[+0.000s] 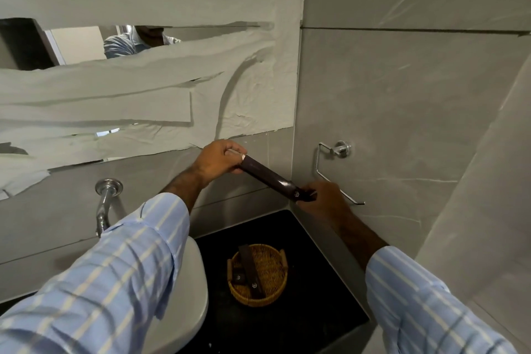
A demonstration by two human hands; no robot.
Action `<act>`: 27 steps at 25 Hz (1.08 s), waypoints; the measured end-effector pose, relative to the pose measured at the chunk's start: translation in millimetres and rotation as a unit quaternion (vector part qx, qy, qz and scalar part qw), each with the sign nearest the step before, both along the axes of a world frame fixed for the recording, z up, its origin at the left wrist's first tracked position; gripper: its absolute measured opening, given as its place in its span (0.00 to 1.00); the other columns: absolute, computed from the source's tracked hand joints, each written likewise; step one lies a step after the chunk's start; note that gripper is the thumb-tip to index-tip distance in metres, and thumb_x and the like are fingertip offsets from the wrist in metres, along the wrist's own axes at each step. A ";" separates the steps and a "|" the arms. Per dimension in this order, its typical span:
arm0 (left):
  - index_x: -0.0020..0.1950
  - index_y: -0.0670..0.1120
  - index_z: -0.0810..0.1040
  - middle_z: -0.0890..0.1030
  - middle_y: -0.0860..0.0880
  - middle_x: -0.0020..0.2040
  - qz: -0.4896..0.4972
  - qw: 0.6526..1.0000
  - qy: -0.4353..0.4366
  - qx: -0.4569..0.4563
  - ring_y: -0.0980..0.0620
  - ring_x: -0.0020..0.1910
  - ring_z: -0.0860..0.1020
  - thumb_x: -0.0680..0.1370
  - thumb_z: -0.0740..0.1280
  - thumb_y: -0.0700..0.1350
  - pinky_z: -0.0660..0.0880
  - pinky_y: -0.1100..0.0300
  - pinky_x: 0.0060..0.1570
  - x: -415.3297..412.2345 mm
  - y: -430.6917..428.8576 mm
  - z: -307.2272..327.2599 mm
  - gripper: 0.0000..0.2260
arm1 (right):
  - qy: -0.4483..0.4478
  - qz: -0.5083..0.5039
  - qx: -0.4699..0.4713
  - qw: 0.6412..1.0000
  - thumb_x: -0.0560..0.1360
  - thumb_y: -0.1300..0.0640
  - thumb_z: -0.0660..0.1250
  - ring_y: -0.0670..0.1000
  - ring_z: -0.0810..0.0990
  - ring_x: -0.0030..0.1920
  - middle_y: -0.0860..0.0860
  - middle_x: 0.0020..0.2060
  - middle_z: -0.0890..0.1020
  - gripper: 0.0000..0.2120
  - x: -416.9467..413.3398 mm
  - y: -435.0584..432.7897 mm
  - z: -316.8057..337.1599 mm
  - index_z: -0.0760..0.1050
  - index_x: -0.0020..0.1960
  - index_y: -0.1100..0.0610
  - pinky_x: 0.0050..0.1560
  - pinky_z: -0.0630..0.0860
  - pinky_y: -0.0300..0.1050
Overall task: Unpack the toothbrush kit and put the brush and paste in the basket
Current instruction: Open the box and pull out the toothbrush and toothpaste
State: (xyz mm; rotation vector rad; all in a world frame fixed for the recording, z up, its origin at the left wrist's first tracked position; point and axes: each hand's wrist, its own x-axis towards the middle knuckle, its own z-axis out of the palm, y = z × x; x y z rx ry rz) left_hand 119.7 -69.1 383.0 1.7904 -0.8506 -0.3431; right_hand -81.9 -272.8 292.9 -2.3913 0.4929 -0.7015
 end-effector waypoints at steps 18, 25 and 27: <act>0.55 0.36 0.80 0.82 0.36 0.50 -0.008 0.928 0.288 -0.236 0.40 0.49 0.84 0.78 0.67 0.36 0.80 0.48 0.58 -25.0 -15.0 -46.6 0.08 | -0.244 0.055 0.750 0.613 0.78 0.64 0.69 0.57 0.88 0.38 0.62 0.38 0.87 0.05 50.0 52.0 33.6 0.78 0.51 0.65 0.39 0.86 0.47; 0.46 0.45 0.83 0.83 0.44 0.41 0.152 0.973 0.089 -0.149 0.47 0.39 0.81 0.72 0.75 0.39 0.82 0.46 0.49 -20.4 -7.4 -55.1 0.05 | -0.232 0.072 0.707 0.664 0.78 0.64 0.68 0.55 0.88 0.38 0.60 0.37 0.87 0.04 56.3 47.5 48.0 0.79 0.48 0.65 0.44 0.86 0.46; 0.43 0.45 0.85 0.84 0.41 0.41 0.141 0.973 0.095 -0.157 0.44 0.41 0.82 0.72 0.72 0.36 0.81 0.44 0.54 -23.2 -10.6 -55.9 0.05 | -0.223 0.076 0.677 0.697 0.78 0.64 0.68 0.54 0.88 0.38 0.59 0.37 0.87 0.03 58.7 47.8 52.0 0.80 0.48 0.64 0.46 0.86 0.47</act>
